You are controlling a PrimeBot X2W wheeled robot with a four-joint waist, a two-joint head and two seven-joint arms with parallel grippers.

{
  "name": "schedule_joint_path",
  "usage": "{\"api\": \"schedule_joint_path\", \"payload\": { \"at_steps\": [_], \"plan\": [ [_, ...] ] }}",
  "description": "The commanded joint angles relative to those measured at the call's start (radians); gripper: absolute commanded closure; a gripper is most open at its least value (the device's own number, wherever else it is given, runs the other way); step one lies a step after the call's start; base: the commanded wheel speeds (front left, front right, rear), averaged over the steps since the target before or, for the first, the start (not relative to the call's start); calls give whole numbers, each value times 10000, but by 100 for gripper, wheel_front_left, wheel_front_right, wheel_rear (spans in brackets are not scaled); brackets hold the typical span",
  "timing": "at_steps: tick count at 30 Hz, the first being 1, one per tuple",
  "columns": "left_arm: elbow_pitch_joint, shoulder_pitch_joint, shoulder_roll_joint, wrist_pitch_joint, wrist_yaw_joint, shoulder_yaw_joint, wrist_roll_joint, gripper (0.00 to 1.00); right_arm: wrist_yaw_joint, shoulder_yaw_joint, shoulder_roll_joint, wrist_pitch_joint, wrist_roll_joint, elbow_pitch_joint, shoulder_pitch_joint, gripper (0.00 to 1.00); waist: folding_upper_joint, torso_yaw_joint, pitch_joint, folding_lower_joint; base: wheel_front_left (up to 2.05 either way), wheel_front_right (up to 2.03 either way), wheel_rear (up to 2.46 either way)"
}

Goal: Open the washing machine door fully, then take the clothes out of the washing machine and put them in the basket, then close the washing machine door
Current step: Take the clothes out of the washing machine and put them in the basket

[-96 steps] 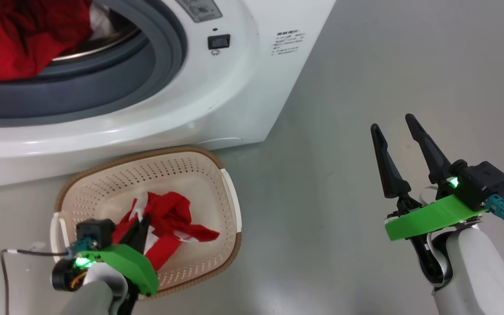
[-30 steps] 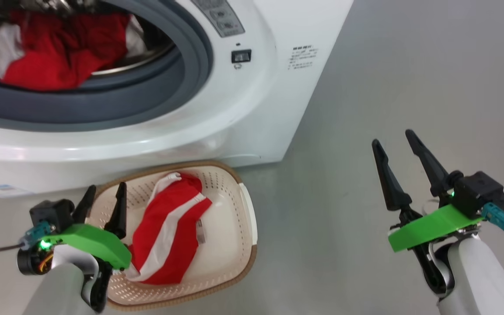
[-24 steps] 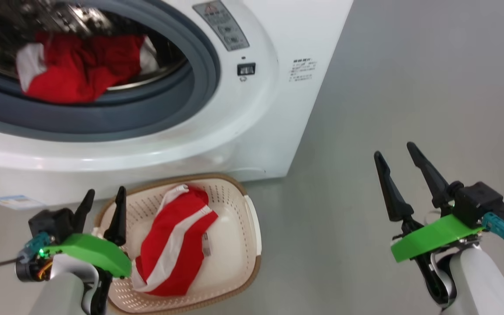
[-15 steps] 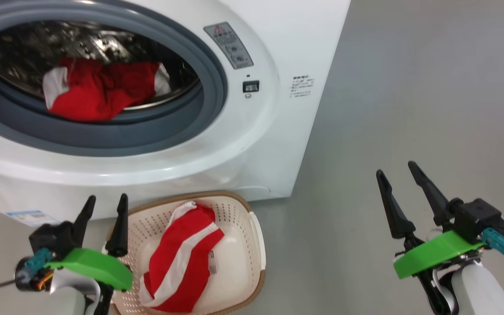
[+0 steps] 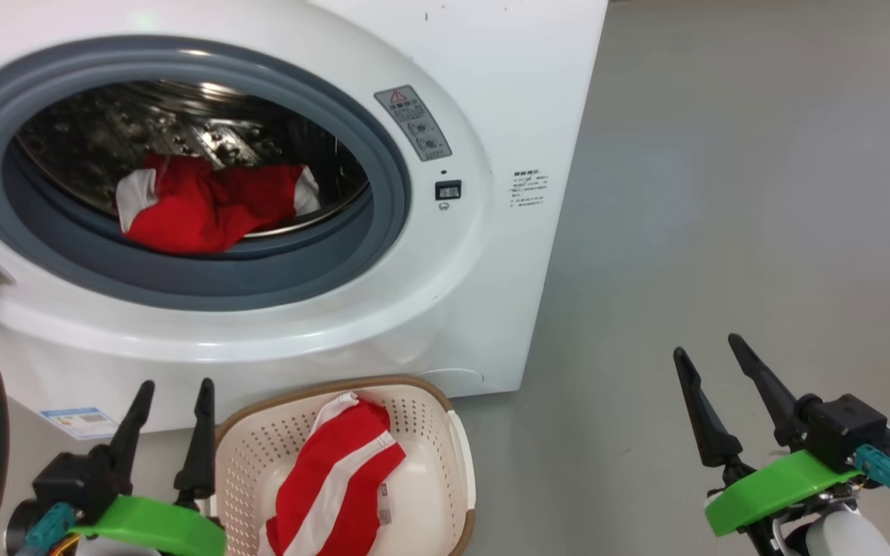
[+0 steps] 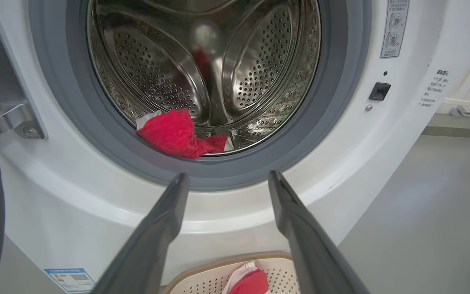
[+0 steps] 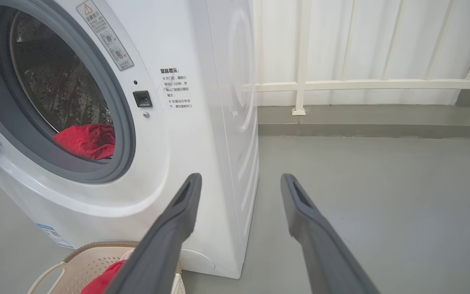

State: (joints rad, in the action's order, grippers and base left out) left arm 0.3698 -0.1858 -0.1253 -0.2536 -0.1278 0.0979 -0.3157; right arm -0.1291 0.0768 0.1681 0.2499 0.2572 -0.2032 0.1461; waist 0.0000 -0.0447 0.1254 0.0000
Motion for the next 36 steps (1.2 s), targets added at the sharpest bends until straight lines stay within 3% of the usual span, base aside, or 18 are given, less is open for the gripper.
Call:
{"api": "schedule_joint_path", "payload": {
  "at_steps": [1,15,36],
  "plan": [
    [-496,81,-205,-82,-29,-481,183,0,-16,114,135,118,138,271,-123,0,0,36,-158,0,0,0,0],
    [-2360,1642,87,-82,-29,-1245,623,0,-16,-159,225,118,175,405,-776,0,0,172,-626,0,0,0,0],
    [-2566,1721,243,-82,-29,-1227,619,0,-16,-171,237,118,182,439,-715,0,0,261,-544,0,0,0,0]
  ]
}}
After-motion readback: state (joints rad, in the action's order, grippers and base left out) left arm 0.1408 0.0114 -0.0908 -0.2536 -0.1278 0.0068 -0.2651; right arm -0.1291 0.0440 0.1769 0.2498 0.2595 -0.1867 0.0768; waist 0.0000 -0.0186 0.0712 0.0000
